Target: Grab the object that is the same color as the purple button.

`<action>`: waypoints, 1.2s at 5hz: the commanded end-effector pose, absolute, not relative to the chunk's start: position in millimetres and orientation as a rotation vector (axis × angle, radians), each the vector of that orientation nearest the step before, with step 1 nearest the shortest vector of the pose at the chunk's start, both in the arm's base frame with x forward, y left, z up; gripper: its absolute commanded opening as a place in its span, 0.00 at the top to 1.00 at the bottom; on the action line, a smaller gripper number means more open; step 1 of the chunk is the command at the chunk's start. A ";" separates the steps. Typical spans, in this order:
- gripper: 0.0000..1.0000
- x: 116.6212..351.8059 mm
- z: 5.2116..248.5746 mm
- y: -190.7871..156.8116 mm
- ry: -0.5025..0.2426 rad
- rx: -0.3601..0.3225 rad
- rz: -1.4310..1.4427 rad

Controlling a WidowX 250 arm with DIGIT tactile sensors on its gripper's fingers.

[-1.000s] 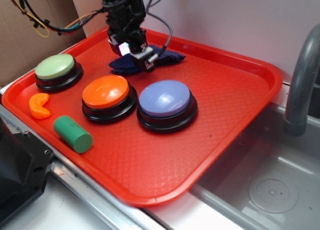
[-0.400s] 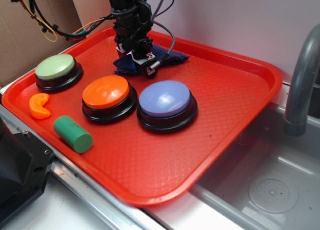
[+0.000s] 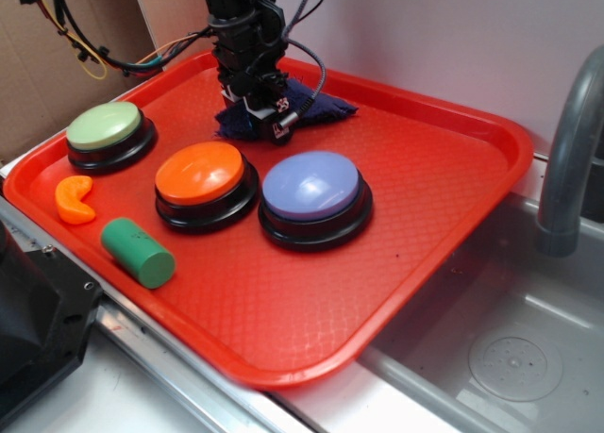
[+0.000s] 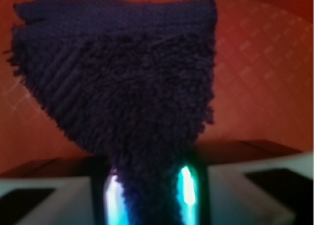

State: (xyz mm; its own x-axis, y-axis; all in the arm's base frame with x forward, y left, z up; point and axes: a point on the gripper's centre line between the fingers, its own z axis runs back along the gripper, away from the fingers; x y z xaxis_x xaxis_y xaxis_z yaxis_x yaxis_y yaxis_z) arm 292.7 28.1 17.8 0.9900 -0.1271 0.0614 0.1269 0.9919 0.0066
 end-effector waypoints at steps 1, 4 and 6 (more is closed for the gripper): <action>1.00 291.0 39.2 26.8 -0.082 0.048 -0.105; 1.00 240.6 175.4 8.5 -0.169 0.015 -0.064; 1.00 237.1 217.2 17.2 -0.162 -0.035 0.058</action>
